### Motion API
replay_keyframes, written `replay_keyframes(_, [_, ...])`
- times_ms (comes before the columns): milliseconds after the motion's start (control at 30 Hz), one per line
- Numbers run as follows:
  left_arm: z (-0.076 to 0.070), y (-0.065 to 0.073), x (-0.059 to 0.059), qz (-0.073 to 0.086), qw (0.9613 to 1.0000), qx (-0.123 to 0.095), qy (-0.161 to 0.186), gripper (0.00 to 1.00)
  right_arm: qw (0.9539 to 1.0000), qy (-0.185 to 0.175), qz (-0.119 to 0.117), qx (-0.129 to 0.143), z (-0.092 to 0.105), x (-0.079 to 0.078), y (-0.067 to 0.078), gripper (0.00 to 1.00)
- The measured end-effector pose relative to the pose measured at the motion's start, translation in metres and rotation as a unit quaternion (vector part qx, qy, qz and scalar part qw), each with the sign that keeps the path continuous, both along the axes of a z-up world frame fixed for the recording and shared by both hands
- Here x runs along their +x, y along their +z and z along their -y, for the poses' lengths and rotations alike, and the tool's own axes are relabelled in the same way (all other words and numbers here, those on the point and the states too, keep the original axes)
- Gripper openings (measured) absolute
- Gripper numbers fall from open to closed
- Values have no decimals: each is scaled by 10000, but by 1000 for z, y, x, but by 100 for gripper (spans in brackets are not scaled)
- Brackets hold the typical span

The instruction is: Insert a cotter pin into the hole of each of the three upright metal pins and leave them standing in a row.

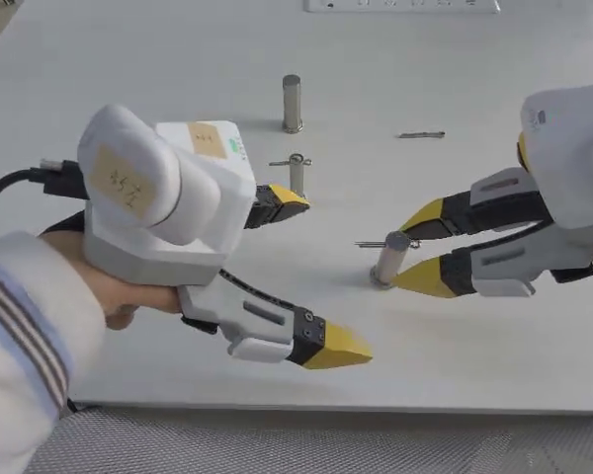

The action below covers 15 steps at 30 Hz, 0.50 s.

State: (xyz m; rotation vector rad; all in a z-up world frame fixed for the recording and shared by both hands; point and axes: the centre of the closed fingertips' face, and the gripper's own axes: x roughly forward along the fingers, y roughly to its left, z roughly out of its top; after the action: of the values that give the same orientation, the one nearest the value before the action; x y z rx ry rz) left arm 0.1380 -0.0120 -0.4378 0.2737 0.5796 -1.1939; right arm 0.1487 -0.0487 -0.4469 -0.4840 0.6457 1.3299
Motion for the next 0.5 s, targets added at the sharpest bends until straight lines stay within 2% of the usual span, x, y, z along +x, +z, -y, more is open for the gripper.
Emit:
replay_keyframes(133, [-3, 4, -4, -40, 9999, -121, 73, 99, 10000, -16, -26, 2, -3, 4, -3, 22])
replay_keyframes(200, [-5, 3, -5, -45, 9999, -103, 129, 99, 10000, -14, -47, 14, -4, 5, -5, 22])
replay_keyframes(267, [-8, 1, -7, -119, 9996, -110, 213, 99, 10000, -2, -66, 13, -5, 6, -7, 21])
replay_keyframes(333, [-10, 2, -8, -69, 9993, -168, 321, 99, 10000, 10, -88, 0, -6, 7, -11, 21])
replay_keyframes(400, [-11, 4, -10, -113, 9990, -245, 359, 99, 9999, 14, -120, 17, -7, 6, -13, 20])
replay_keyframes(500, [-13, 2, -12, -131, 9988, -210, 419, 99, 9999, 16, -146, 44, -9, 6, -14, 19])
